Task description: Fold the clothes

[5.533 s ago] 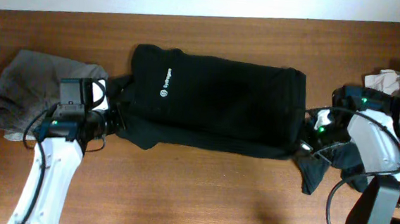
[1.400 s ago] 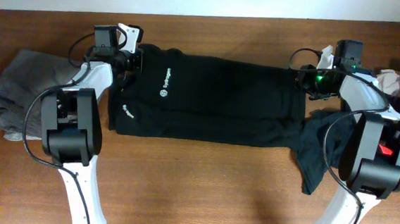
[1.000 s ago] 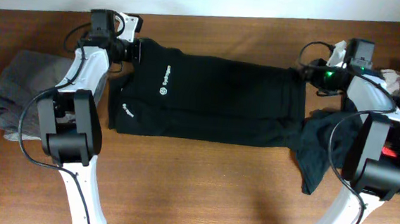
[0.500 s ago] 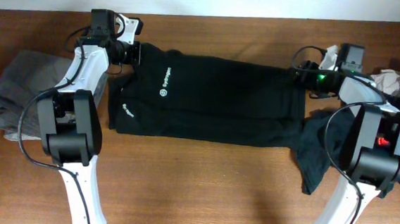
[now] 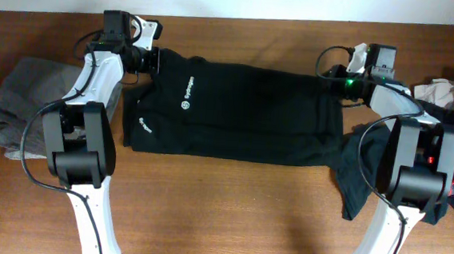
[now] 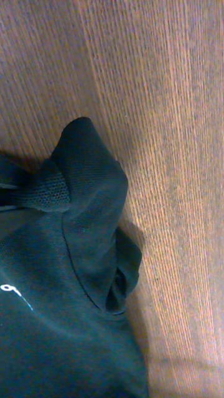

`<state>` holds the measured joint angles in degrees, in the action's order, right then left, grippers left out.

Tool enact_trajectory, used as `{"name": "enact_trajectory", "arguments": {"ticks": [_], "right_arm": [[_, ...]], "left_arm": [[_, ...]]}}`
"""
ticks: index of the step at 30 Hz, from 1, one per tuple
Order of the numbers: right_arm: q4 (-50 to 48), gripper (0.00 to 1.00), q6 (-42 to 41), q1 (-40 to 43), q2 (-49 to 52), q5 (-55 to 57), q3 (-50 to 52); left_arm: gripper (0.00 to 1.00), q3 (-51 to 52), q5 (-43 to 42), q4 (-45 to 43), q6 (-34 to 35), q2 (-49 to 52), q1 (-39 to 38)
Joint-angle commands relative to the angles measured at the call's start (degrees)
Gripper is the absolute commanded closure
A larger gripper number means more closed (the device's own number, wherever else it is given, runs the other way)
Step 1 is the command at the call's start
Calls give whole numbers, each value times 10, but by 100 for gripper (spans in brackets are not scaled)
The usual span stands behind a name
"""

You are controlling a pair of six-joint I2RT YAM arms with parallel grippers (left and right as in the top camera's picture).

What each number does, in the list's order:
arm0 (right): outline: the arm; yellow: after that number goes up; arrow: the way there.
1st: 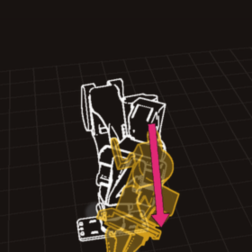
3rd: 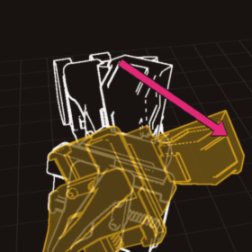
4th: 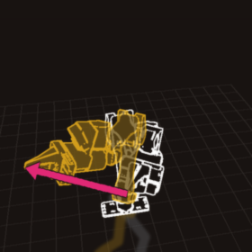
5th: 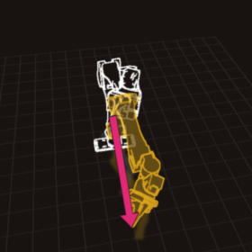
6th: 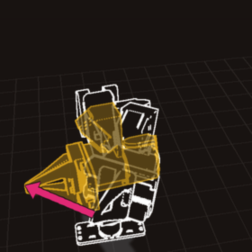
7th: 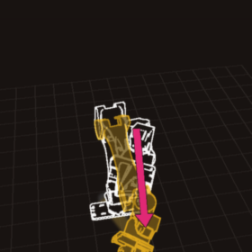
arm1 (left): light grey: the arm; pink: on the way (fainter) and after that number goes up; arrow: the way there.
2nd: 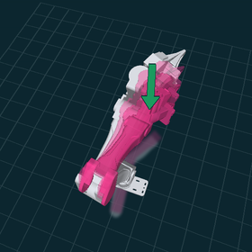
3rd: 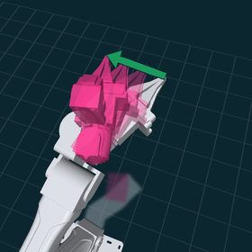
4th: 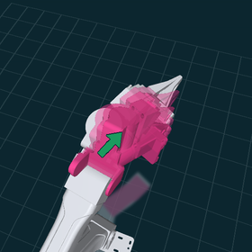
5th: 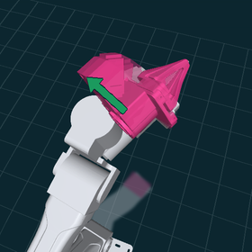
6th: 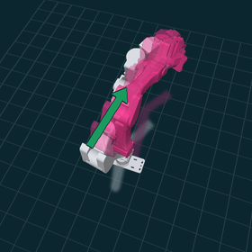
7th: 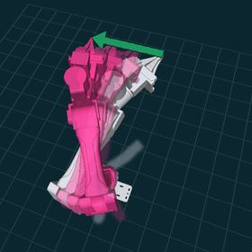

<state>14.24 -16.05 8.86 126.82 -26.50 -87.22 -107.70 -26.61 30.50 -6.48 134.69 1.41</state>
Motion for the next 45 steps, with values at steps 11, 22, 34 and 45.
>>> {"name": "enact_trajectory", "arguments": {"ticks": [11,22,34,45], "right_arm": [[70,96,43,14,-35,-8,-14],[171,96,86,12,-148,-23,-14],[339,96,114,6,-188,-24,-14],[415,96,143,2,-188,-84,-14]], "left_arm": [[98,-13,-6,14,-10,-22,10],[98,-13,-6,134,-10,-106,11],[96,-13,17,288,-10,-157,11],[88,-13,54,369,-9,-157,11]]}}
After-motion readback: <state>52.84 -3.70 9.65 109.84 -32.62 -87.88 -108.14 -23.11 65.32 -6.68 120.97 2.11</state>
